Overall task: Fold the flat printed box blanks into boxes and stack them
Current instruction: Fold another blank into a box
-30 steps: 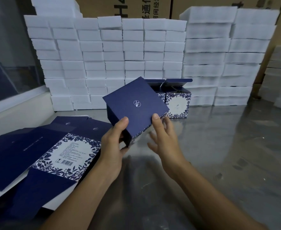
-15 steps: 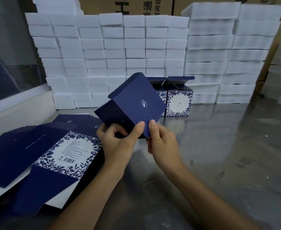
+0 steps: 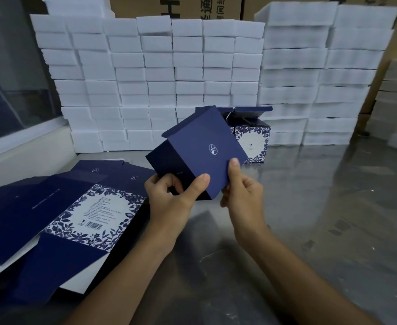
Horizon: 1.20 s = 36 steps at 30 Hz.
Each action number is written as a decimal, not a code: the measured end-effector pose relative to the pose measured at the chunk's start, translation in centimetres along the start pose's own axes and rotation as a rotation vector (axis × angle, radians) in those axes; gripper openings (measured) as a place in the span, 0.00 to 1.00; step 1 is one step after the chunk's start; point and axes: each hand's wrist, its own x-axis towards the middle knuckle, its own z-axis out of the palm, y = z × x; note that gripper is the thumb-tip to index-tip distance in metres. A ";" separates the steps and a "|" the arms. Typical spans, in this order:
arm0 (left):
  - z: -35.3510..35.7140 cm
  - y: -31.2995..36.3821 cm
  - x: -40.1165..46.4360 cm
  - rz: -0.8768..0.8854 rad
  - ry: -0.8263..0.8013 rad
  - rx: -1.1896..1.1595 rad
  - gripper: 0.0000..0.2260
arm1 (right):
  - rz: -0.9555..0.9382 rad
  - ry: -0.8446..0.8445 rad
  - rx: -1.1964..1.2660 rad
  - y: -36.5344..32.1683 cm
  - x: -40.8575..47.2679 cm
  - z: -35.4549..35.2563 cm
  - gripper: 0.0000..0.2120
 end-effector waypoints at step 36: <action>-1.8 0.7 0.7 -0.294 -0.267 -0.262 0.14 | 0.124 0.169 0.045 0.8 2.7 -2.8 0.08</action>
